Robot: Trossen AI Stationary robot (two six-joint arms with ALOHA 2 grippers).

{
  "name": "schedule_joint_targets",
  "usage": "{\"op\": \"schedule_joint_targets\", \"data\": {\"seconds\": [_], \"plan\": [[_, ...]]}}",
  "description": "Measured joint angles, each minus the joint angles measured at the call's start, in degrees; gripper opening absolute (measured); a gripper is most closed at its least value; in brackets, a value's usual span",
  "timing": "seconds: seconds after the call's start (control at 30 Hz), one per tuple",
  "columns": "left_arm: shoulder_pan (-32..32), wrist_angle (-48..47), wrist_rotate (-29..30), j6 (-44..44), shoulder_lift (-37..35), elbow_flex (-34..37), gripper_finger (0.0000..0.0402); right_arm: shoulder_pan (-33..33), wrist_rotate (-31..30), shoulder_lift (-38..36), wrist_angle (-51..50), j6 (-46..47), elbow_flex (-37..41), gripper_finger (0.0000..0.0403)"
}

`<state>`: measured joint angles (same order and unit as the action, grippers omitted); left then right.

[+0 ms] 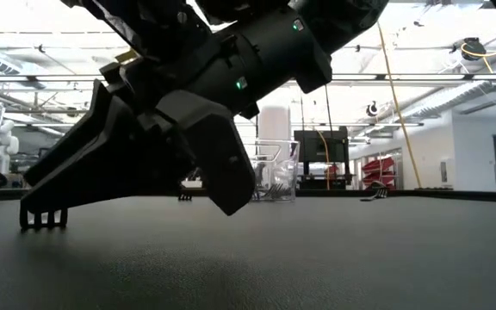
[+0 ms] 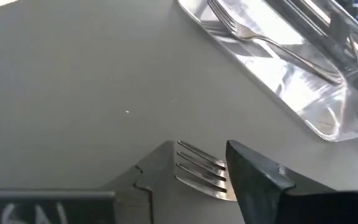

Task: Sort silverware by color (type)
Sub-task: Put the black fork into the bottom left transparent bin

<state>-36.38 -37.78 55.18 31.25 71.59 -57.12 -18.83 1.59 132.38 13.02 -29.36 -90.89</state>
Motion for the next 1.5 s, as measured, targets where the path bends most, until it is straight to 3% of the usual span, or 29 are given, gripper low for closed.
{"op": "schedule_joint_targets", "data": {"seconds": [0.5, 0.9, 1.17, 1.5], "plan": [[0.0, 0.0, -1.4, 1.6, 0.0, 0.0, 0.0119, 1.4, 0.2, 0.0, -2.1, -1.8, 0.0, 0.0108], [0.0, 0.0, -1.5, 1.3, 0.0, 0.0, 0.0119, 2.1, 1.7, 2.5, 0.7, -1.5, -0.2, 0.0013], [0.0, -0.1, -1.5, 0.9, 0.0, 0.0, 0.0119, 0.7, -4.4, -0.6, -5.3, -2.5, -0.1, 0.0009], [0.0, 0.0, -1.0, 0.9, 0.0, 0.0, 0.0119, -3.2, -18.4, -9.1, -16.2, -3.1, 0.1, 0.0002]]}}
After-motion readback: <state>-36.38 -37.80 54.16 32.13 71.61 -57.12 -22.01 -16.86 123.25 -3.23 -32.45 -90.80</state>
